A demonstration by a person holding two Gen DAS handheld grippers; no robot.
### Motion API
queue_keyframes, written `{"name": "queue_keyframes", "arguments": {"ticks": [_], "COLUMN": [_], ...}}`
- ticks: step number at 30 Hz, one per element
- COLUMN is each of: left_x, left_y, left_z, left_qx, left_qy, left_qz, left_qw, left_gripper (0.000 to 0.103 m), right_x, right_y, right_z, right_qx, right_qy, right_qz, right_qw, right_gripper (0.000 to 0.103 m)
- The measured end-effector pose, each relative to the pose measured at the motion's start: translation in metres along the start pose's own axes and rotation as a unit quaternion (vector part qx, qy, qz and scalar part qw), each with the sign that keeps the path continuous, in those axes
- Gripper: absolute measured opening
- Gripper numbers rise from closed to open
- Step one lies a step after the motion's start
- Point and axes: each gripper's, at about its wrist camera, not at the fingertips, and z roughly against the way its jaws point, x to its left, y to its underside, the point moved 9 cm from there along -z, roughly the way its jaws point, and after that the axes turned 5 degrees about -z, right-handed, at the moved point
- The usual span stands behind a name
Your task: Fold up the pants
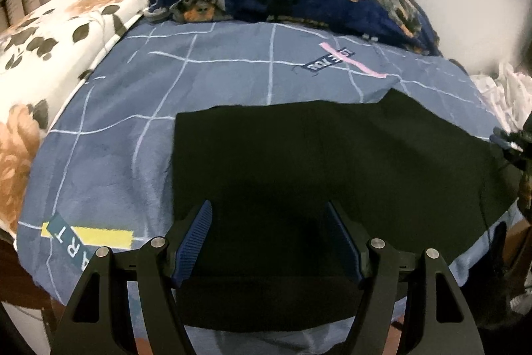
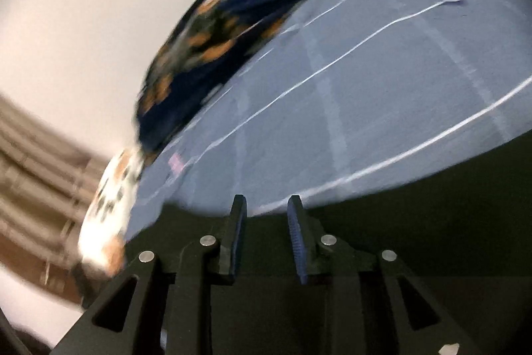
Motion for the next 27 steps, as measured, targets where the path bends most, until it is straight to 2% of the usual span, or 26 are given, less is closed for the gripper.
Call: {"name": "queue_keyframes", "arguments": {"ticks": [1, 3, 6, 8, 10, 13, 16, 17, 18, 19, 21, 24, 27], "left_x": [-0.005, -0.014, -0.026, -0.033, -0.039, -0.043, -0.046, -0.046, -0.047, -0.047, -0.048, -0.051, -0.056], "left_y": [-0.002, -0.003, -0.004, -0.004, -0.004, -0.007, -0.01, -0.011, -0.012, -0.013, -0.014, -0.014, -0.014], "left_z": [-0.001, -0.005, -0.009, -0.011, -0.011, -0.01, -0.009, -0.009, -0.009, -0.009, -0.009, -0.013, -0.016], "left_qx": [0.002, 0.009, 0.014, 0.018, 0.018, 0.016, 0.012, 0.011, 0.01, 0.01, 0.009, 0.016, 0.023], "left_qy": [0.003, 0.0, 0.002, 0.005, 0.007, 0.008, 0.009, 0.009, 0.01, 0.011, 0.014, 0.019, 0.022], "left_qz": [-0.005, -0.019, -0.032, -0.04, -0.045, -0.047, -0.043, -0.041, -0.039, -0.037, -0.033, -0.026, -0.024], "left_qw": [1.0, 0.9998, 0.9994, 0.999, 0.9988, 0.9987, 0.9989, 0.999, 0.9991, 0.9992, 0.9993, 0.9993, 0.9992], "left_gripper": [0.07, 0.07, 0.07, 0.07, 0.07, 0.07, 0.07, 0.07, 0.07, 0.07, 0.07, 0.07, 0.07], "right_x": [0.009, 0.013, -0.005, -0.033, -0.056, -0.099, -0.151, -0.17, -0.182, -0.198, -0.218, -0.238, -0.239], "right_y": [0.012, 0.023, 0.024, 0.015, 0.005, -0.011, -0.017, -0.014, -0.01, -0.001, 0.016, 0.039, 0.044], "right_z": [-0.004, -0.009, -0.007, 0.011, 0.033, 0.08, 0.149, 0.181, 0.205, 0.235, 0.266, 0.288, 0.29], "right_qx": [0.02, 0.04, 0.039, 0.013, -0.021, -0.084, -0.175, -0.22, -0.252, -0.291, -0.322, -0.327, -0.319], "right_qy": [-0.012, -0.004, 0.027, 0.03, 0.032, 0.06, 0.099, 0.114, 0.115, 0.108, 0.095, 0.077, 0.068], "right_qz": [0.016, 0.039, 0.036, -0.004, -0.038, -0.084, -0.156, -0.186, -0.21, -0.245, -0.277, -0.305, -0.296], "right_qw": [1.0, 0.998, 0.998, 0.999, 0.999, 0.991, 0.967, 0.951, 0.938, 0.918, 0.9, 0.891, 0.898], "right_gripper": [0.032, 0.042, 0.042, 0.038, 0.038, 0.038, 0.042, 0.043, 0.043, 0.043, 0.043, 0.043, 0.047]}}
